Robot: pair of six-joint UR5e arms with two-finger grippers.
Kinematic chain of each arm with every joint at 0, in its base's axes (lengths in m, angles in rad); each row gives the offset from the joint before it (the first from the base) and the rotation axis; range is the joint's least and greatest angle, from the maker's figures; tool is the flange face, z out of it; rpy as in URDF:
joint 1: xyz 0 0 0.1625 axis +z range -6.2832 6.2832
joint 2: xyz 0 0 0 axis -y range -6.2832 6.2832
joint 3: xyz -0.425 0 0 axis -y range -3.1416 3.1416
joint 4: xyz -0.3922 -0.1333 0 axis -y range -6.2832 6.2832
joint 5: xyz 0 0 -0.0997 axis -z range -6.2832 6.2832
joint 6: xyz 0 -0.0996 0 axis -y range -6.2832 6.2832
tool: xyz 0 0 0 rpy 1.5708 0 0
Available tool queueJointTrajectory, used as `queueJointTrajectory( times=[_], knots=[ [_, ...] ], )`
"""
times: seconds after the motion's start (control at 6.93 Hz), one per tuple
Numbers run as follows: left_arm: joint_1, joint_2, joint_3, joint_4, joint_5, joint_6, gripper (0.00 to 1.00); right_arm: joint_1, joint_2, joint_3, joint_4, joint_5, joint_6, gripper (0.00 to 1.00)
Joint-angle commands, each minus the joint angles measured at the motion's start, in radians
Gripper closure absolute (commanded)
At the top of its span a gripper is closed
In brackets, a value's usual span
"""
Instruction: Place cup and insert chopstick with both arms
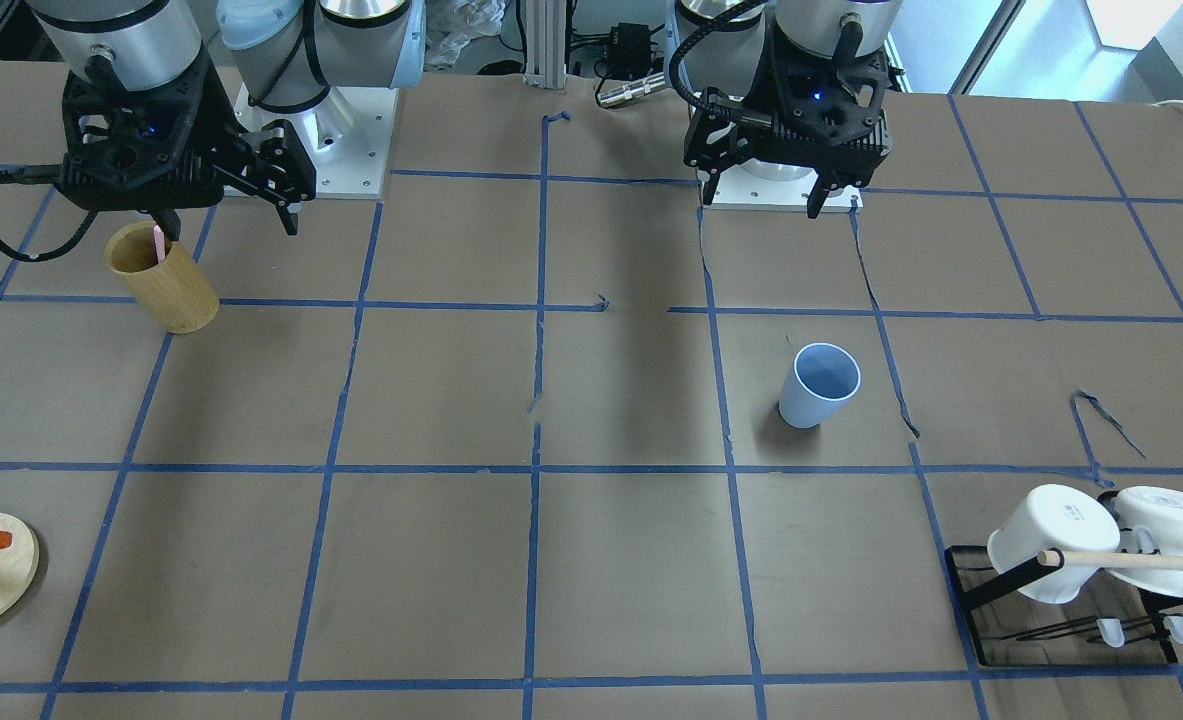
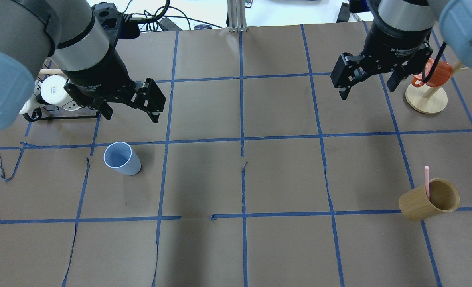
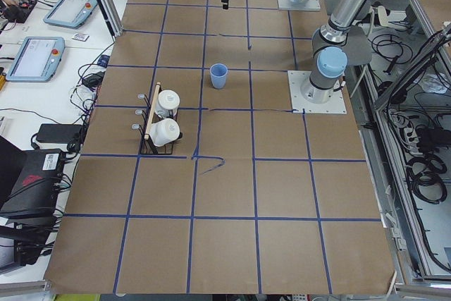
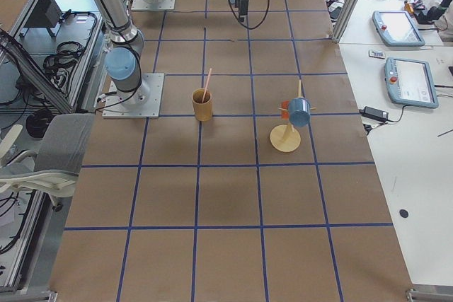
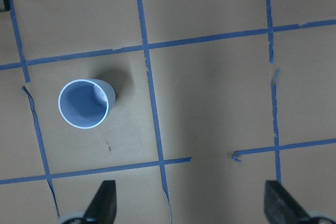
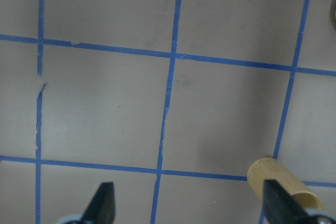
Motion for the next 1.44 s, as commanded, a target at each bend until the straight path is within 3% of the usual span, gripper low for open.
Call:
queueJointTrajectory(
  times=[0.0, 1.3],
  knots=[
    [0.001, 0.000, 0.000, 0.000, -0.001, 0.000, 0.00, 0.000, 0.000, 0.000, 0.001, 0.000, 0.002, 0.00],
    [0.030, 0.000, 0.002, 0.002, -0.002, 0.006, 0.00, 0.003, -0.002, 0.006, -0.002, -0.023, -0.011, 0.00]
  ],
)
